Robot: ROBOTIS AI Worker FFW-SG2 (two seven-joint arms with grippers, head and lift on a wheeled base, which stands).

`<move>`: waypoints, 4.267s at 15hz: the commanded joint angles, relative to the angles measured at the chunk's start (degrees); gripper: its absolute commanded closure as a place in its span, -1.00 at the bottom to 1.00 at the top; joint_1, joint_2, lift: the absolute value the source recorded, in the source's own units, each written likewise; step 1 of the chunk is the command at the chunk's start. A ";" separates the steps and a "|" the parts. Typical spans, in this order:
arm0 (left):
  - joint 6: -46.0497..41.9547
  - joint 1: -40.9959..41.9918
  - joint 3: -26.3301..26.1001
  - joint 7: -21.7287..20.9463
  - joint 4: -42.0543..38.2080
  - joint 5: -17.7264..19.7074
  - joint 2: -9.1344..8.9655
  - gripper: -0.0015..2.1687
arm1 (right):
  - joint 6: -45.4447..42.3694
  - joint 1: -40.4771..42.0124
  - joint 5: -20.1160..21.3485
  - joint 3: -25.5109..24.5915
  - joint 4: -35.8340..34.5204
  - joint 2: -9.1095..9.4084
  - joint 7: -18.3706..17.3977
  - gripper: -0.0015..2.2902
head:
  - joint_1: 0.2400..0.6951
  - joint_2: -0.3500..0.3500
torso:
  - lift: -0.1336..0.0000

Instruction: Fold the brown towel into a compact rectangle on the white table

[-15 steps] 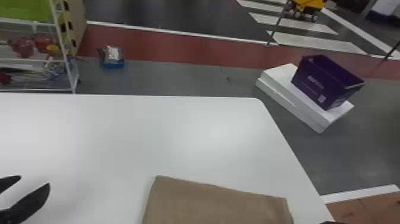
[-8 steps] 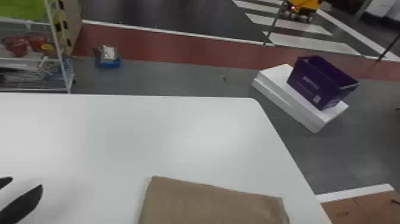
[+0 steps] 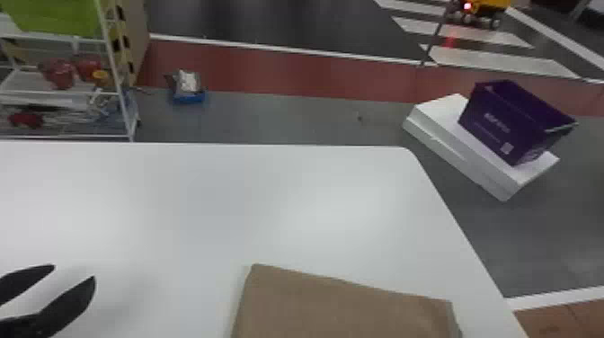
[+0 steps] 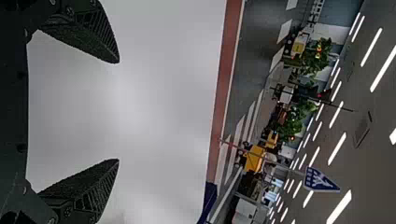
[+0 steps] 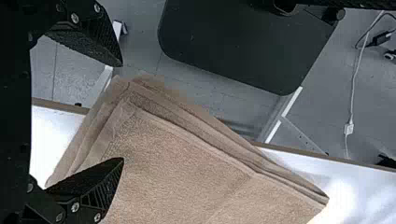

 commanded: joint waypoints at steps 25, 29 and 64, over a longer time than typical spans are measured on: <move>-1.17 0.71 -0.70 0.06 -0.34 -0.09 -0.24 -0.87 | -6.53 -0.61 5.50 -0.32 1.30 0.50 -13.45 0.49 | 1.00 -0.63 | -0.84; -1.17 1.07 -1.05 0.06 -1.39 -0.35 -0.24 -0.87 | -6.88 -0.88 -0.66 -2.25 -0.72 0.85 -9.23 0.49 | 1.00 -0.67 | -0.84; 15.00 4.76 -16.61 -3.72 -8.69 -8.96 -0.24 -0.87 | 4.19 -4.48 8.66 12.51 -29.73 0.50 4.58 0.48 | 1.00 -0.62 | -0.84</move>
